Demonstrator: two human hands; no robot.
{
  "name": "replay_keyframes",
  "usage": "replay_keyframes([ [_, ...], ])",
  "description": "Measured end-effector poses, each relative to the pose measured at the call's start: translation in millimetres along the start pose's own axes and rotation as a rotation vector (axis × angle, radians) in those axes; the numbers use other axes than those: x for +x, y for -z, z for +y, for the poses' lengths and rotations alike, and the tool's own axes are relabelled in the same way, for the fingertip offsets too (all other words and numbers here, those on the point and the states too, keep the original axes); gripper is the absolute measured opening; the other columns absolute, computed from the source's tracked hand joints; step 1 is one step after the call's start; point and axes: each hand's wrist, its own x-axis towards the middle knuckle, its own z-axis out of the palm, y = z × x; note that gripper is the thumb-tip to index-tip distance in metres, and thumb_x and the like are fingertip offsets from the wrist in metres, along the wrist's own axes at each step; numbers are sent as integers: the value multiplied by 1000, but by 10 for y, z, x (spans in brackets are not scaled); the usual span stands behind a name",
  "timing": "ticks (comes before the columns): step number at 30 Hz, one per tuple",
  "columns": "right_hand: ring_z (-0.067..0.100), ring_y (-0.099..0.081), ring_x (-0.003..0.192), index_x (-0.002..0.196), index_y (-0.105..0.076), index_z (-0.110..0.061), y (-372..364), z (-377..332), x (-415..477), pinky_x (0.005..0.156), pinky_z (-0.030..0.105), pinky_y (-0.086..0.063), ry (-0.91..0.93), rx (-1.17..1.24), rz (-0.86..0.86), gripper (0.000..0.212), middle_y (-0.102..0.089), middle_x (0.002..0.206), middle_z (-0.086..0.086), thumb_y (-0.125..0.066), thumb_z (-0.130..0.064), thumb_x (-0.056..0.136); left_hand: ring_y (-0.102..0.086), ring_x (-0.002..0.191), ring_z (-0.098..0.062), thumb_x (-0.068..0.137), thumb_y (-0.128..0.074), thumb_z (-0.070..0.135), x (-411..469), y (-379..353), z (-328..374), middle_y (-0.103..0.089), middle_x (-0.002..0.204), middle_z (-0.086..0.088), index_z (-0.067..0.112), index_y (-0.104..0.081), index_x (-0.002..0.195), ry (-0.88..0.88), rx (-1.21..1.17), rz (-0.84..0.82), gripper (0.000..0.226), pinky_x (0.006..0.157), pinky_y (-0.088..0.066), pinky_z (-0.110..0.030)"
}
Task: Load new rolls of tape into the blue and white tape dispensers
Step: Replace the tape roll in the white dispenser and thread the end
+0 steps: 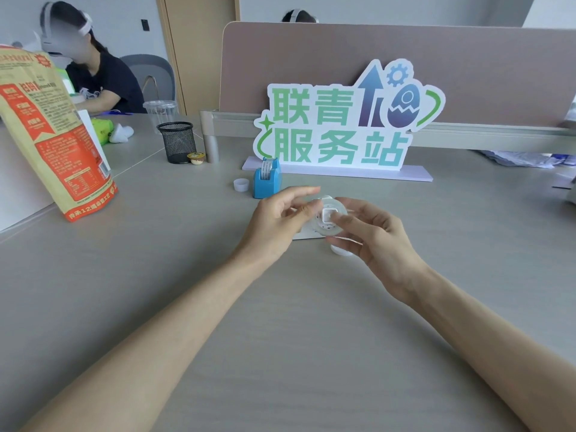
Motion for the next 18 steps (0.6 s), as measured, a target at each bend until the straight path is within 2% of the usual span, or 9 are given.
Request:
replay_keyframes([
  [3, 21, -71, 92, 116, -67, -8, 12, -30, -14, 81, 25, -57, -70, 68, -55, 28, -72, 110, 17, -65, -18, 90, -50, 64, -2, 97, -53, 27, -12, 23, 25, -60, 73, 22, 24, -68, 114, -17, 0, -25, 23, 39, -36, -25],
  [6, 21, -72, 97, 113, -66, 0, 32, -59, -16, 85, 26, -58, -123, 163, -66, 28, -73, 108, 14, -60, -17, 93, -53, 72, -2, 100, -47, 27, -25, 29, 65, -65, 95, 12, 26, -68, 113, -59, 9, -71, 25, 42, -43, -29],
  [8, 21, -72, 98, 105, -67, -1, 30, -70, -23, 86, 26, -58, -139, 223, -57, 21, -75, 97, 8, -58, -16, 94, -55, 76, -1, 100, -47, 27, -31, 25, 77, -66, 101, 12, 27, -67, 114, -58, 12, -87, 25, 44, -47, -31],
  [11, 20, -72, 95, 97, -65, -6, 35, -70, -22, 86, 25, -58, -154, 322, -45, 13, -72, 72, -2, -56, -14, 95, -59, 84, -1, 94, -59, 29, -44, 12, 76, -67, 105, 16, 32, -65, 118, -59, 28, -110, 25, 45, -51, -31],
  [13, 19, -72, 90, 96, -64, -6, 37, -75, -24, 86, 24, -58, -148, 338, -50, 12, -70, 67, -4, -55, -15, 95, -59, 88, -4, 84, -71, 28, -52, -2, 64, -65, 113, 14, 32, -63, 121, -75, 86, -111, 38, 46, -53, -31],
  [16, 20, -72, 90, 100, -65, -5, 47, -61, -11, 85, 25, -58, -152, 305, -46, 17, -68, 76, 0, -61, -19, 92, -58, 84, -4, 78, -77, 23, -51, -14, 49, -64, 111, 15, 32, -63, 120, -94, 130, -95, 45, 46, -54, -34],
  [18, 20, -72, 97, 114, -64, 2, 43, -49, 1, 87, 29, -56, -155, 252, -41, 38, -63, 96, 8, -67, -25, 87, -56, 80, 0, 79, -77, 21, -43, -14, 48, -64, 100, 15, 30, -66, 118, -99, 136, -68, 41, 46, -54, -35],
])
